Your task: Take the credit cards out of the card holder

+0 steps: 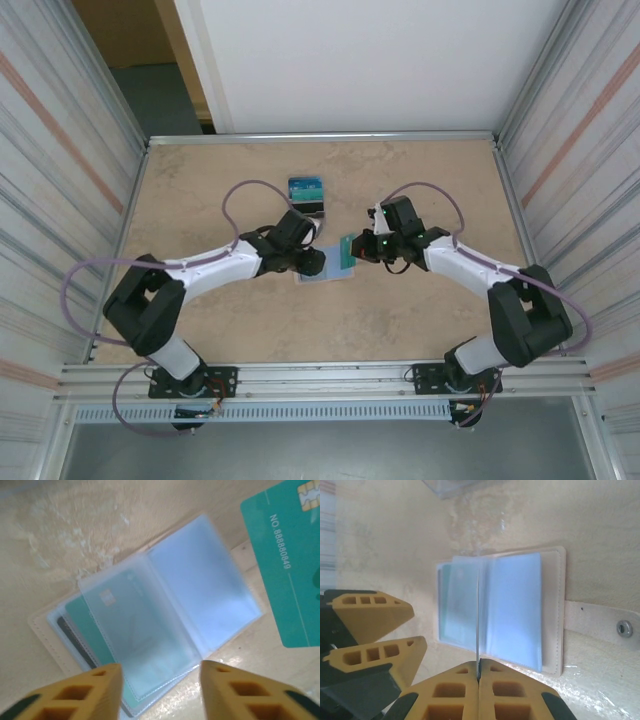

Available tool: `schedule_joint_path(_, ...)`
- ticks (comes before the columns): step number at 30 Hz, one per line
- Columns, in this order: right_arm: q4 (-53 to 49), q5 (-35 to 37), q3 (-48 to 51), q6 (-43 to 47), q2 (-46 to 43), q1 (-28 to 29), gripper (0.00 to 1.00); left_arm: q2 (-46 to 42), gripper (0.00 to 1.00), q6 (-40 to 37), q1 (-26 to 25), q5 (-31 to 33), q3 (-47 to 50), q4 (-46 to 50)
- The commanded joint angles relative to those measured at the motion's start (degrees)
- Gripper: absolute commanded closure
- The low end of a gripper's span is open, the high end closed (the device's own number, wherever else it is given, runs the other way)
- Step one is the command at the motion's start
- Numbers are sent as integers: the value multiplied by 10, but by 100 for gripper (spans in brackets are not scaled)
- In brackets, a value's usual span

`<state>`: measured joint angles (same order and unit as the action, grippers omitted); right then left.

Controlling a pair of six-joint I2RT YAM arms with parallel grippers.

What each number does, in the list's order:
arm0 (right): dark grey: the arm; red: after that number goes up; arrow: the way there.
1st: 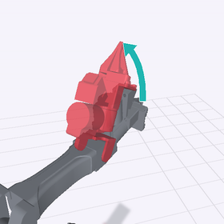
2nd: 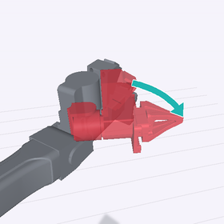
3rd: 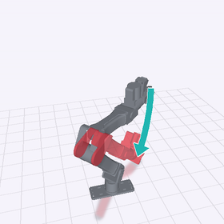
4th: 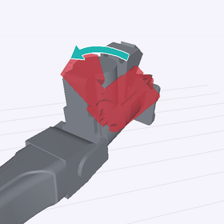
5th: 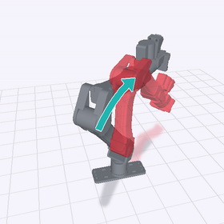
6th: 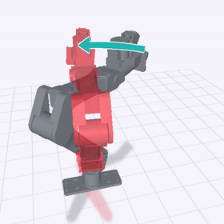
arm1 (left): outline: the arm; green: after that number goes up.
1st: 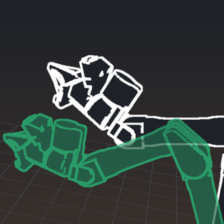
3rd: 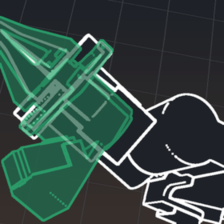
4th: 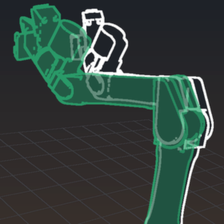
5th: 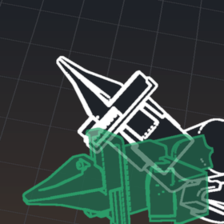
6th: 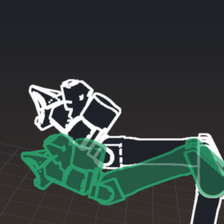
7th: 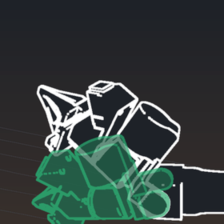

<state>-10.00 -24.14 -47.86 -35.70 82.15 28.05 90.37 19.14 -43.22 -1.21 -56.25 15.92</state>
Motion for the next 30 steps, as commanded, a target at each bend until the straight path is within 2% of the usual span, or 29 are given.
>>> schedule_joint_path(1, -36, 11, -12, 64, -38, 7, 100, -44, 41, -22, 14, 6, -17, 26)
schedule_joint_path(9, 3, -17, -1, 115, -108, 33, 100, -150, 21, 6, 106, -119, 10, -28)
schedule_joint_path(12, 13, -36, -2, 139, -128, 40, 100, -185, 18, -16, 130, -160, 15, -40)
schedule_joint_path(18, 20, -74, -12, 180, -151, 44, 100, -220, 17, -88, 142, -240, 8, -37)
schedule_joint_path(27, 109, -140, 16, 183, -179, 47, 100, -252, 20, -98, 142, -364, 47, -116)
schedule_joint_path(30, 112, -170, 13, 198, -179, 47, 100, -260, 21, -118, 142, -393, 49, -117)
